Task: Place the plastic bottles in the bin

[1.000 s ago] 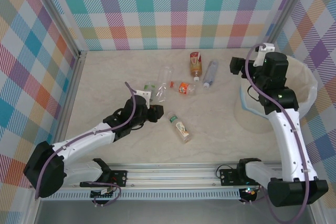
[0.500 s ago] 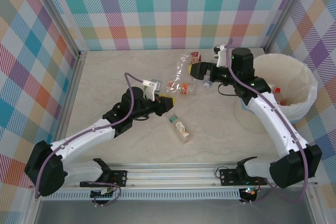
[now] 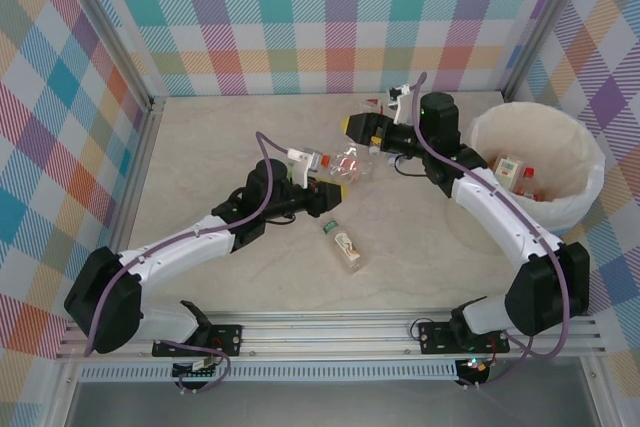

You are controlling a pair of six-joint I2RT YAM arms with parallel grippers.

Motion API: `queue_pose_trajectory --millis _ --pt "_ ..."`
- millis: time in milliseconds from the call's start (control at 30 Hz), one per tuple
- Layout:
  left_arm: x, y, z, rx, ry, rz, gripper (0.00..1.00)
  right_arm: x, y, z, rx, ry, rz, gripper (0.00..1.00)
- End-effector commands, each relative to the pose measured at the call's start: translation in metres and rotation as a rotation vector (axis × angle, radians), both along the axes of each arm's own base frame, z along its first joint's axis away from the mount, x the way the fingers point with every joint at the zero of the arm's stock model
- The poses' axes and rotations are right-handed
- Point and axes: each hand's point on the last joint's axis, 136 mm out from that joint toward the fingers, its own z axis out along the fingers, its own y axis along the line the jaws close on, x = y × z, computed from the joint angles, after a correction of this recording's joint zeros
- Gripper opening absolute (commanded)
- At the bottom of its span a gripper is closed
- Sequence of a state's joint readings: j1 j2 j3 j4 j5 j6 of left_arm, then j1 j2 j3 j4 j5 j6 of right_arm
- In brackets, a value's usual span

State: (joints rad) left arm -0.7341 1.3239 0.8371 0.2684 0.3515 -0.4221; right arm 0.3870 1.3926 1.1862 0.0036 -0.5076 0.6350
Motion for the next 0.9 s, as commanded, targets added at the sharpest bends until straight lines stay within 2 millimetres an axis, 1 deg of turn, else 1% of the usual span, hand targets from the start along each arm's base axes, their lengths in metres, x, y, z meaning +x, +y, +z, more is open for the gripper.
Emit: queue_pose_trajectory --millis 0,67,133,233,300,333,400,433,467,500,533,567,633,767,833,867 --pt "-0.007 -0.014 0.022 -0.058 -0.051 -0.068 0.00 0.012 -0.004 -0.003 -0.005 -0.016 -0.072 0.86" --pt "-0.008 -0.013 0.025 -0.075 -0.065 -0.070 0.00 0.016 -0.007 -0.013 -0.033 0.006 -0.099 0.86" --pt "-0.008 -0.012 0.025 -0.073 -0.069 -0.061 0.00 0.016 -0.007 -0.016 -0.034 0.011 -0.095 0.86" --pt "-0.008 -0.010 0.021 -0.052 -0.063 -0.057 0.00 0.013 -0.005 -0.009 -0.005 -0.021 -0.080 0.78" --pt "-0.007 -0.010 0.018 -0.043 -0.054 -0.050 0.01 0.013 -0.008 -0.004 0.000 -0.044 -0.100 0.68" --pt "-0.007 -0.009 0.016 -0.041 -0.049 -0.049 0.04 0.013 -0.011 -0.002 0.000 -0.053 -0.115 0.64" --pt "-0.006 -0.009 0.012 -0.032 -0.040 -0.042 0.09 0.010 -0.015 0.005 0.000 -0.085 -0.132 0.60" --pt "-0.006 -0.008 0.010 -0.027 -0.036 -0.038 0.16 0.008 -0.018 0.008 -0.006 -0.101 -0.142 0.59" --pt "-0.006 -0.006 0.010 -0.026 -0.034 -0.029 0.38 0.006 -0.022 0.011 -0.016 -0.115 -0.153 0.58" --pt "-0.005 -0.004 0.008 -0.021 -0.029 -0.015 0.68 0.004 -0.026 0.014 -0.028 -0.132 -0.167 0.58" --pt "-0.003 0.000 0.007 -0.016 -0.028 0.012 0.85 0.001 -0.031 0.018 -0.048 -0.151 -0.183 0.57" --pt "-0.001 0.004 0.005 -0.011 -0.031 0.039 0.92 -0.002 -0.037 0.021 -0.070 -0.167 -0.208 0.57" --pt "0.002 0.014 0.005 -0.008 -0.048 0.089 1.00 -0.007 -0.054 0.028 -0.120 -0.199 -0.279 0.58" --pt "0.014 0.041 0.001 0.017 -0.068 0.252 1.00 -0.024 -0.093 0.052 -0.234 -0.295 -0.425 0.58" --pt "0.023 0.058 -0.008 0.055 -0.052 0.358 1.00 -0.036 -0.117 0.067 -0.309 -0.363 -0.507 0.59" --pt "0.028 0.067 -0.014 0.078 -0.036 0.412 1.00 -0.042 -0.132 0.074 -0.354 -0.390 -0.568 0.60"
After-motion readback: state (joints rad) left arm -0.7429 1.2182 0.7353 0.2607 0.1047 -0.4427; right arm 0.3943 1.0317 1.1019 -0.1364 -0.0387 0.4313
